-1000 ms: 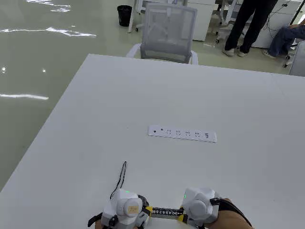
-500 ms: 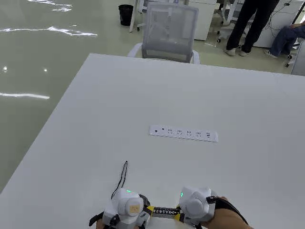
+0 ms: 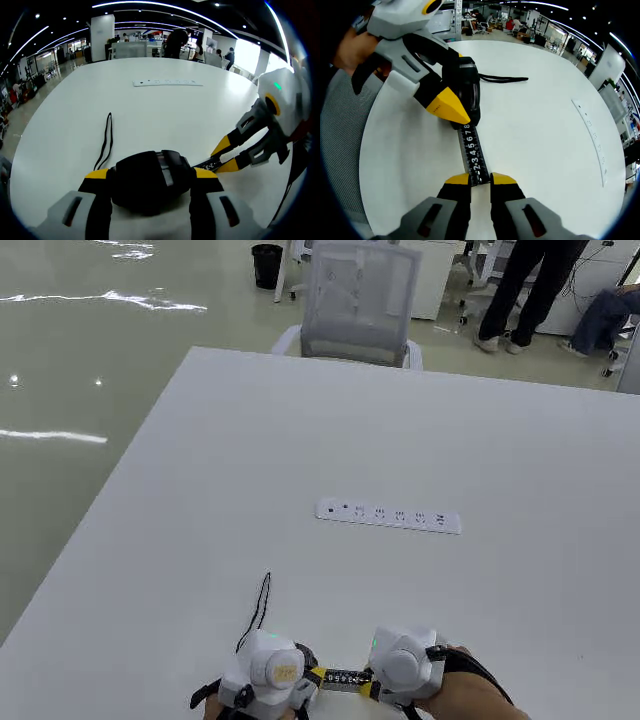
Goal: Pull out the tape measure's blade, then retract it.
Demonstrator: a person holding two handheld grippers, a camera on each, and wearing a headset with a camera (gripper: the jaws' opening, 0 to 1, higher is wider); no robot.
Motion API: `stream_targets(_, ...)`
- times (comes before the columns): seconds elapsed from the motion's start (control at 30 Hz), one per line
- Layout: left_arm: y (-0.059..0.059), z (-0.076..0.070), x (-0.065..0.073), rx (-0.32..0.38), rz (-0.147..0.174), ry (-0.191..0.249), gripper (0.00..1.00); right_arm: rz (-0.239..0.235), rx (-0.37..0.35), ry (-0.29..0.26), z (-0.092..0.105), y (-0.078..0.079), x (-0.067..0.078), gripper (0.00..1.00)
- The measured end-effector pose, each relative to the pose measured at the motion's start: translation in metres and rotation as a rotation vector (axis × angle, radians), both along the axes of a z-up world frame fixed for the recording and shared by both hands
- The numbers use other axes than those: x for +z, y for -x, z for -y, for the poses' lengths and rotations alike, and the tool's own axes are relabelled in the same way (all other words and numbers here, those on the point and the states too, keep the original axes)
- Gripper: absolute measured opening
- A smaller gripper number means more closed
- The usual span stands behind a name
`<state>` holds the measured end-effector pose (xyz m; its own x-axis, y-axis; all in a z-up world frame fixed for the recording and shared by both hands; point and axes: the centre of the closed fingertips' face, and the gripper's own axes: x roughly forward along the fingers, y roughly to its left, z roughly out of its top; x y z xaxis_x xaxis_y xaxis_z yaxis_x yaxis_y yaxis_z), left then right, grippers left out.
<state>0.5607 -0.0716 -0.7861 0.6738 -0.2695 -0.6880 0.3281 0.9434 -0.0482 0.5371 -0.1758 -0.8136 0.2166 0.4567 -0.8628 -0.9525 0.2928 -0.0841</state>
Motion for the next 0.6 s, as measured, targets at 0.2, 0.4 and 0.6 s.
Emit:
stream_targets(0.2,0.0,0.0,0.0,0.0,0.0,0.0,0.59,-0.002,0.003,-0.003,-0.004,-0.001,-0.001,0.12)
stream_targets(0.4,0.001,0.0,0.0,0.001,-0.002,0.0,0.59,-0.003,0.006,-0.004,-0.008,-0.001,-0.002,0.12)
stream_targets(0.6,0.001,0.0,0.0,0.002,0.0,0.002,0.59,-0.003,0.008,-0.008,-0.012,-0.002,-0.002,0.12)
